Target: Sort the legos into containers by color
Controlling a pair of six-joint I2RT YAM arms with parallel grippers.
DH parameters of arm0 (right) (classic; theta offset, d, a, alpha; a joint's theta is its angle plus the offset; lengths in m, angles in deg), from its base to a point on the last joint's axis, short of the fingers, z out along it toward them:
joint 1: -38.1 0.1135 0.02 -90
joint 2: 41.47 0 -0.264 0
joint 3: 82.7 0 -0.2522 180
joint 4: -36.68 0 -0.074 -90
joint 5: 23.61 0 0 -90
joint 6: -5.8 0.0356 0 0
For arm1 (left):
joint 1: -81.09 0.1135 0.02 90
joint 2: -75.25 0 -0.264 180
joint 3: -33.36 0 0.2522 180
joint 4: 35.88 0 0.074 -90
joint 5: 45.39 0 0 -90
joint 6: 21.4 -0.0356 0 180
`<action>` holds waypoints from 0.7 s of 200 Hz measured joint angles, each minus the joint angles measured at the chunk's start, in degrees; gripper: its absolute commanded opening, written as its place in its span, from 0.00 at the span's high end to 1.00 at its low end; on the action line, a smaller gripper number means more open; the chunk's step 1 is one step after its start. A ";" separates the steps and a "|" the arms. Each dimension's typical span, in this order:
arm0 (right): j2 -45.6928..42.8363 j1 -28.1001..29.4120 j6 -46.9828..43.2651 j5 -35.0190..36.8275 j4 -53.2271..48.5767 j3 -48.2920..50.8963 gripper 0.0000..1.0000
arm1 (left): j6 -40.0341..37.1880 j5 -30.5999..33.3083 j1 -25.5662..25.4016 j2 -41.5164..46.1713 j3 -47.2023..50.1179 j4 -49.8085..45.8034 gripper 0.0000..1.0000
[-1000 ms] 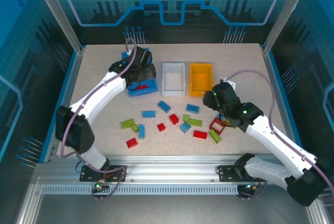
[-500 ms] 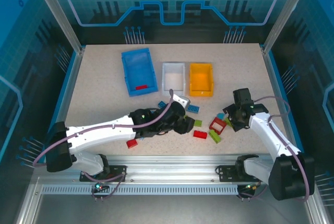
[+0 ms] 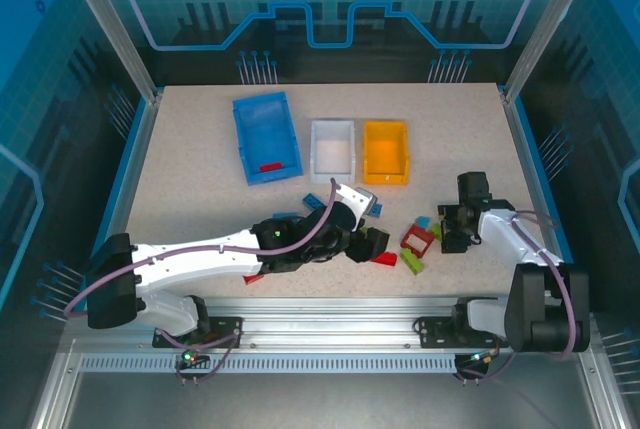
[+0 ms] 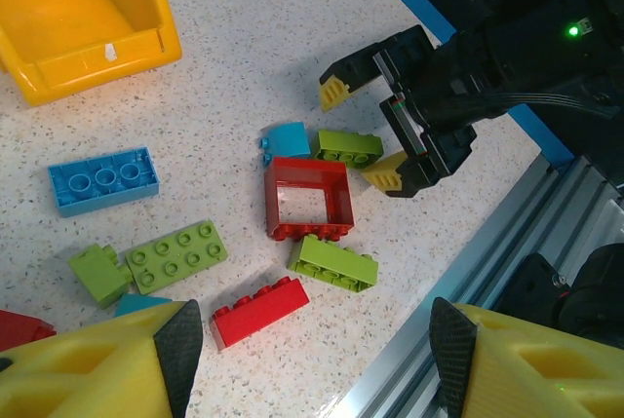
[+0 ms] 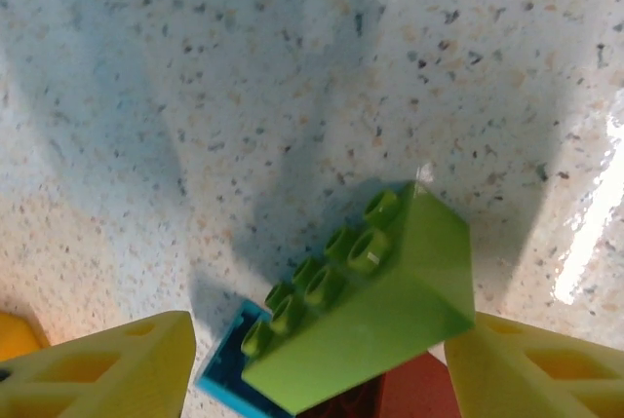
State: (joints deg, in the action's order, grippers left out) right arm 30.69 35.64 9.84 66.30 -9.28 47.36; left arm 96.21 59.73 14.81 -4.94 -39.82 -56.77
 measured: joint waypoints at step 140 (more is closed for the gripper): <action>1.46 13.31 -28.06 12.13 4.07 -18.75 0.92 | 4.20 5.73 5.70 6.45 -0.87 -5.44 0.32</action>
State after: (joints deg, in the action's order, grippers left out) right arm 32.16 48.95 -18.22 78.43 -5.22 28.60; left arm 100.41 65.45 20.52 1.51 -40.69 -62.22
